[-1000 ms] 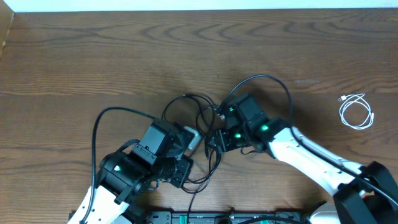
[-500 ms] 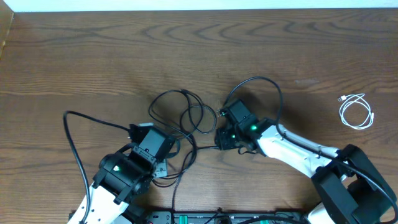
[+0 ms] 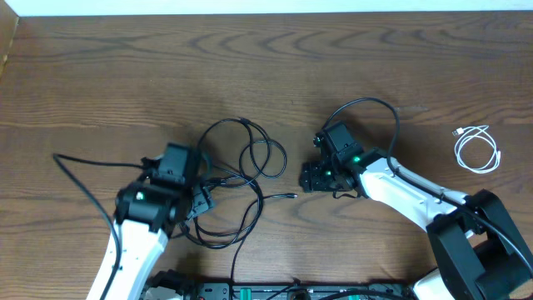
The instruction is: Untangle cables
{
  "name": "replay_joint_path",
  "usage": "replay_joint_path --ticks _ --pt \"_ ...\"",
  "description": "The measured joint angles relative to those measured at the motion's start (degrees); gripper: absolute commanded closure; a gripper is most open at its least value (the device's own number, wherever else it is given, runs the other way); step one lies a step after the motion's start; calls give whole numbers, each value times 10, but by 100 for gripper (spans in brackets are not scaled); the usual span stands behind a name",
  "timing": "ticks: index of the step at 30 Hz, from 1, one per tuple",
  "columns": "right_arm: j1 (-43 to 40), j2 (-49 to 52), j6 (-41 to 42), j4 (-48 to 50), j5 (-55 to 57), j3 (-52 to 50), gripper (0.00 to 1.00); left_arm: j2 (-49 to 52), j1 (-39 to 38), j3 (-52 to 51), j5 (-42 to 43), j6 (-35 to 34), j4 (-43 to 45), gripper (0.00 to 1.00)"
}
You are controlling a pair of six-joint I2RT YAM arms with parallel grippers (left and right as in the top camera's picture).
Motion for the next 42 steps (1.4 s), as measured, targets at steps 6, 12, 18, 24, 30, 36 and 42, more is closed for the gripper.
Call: replay_joint_path --ticks 6,12,18,24,30,36,42 --pt "0 -7 -3 -4 -2 3 1 60 9 0 185 81 13 20" --pt "0 -7 -3 -5 -2 3 1 112 -26 0 230 103 13 21" --pt "0 -7 -3 -5 -2 3 1 163 -58 0 237 116 20 25" --pt "0 -7 -3 -5 -2 3 1 173 -102 0 238 116 28 25" --pt "0 -7 -3 -5 -2 3 1 173 -127 0 238 115 27 25" --pt "0 -7 -3 -5 -2 3 1 173 -136 0 238 107 24 25" --pt "0 -7 -3 -4 -2 3 1 173 -136 -11 236 84 23 25"
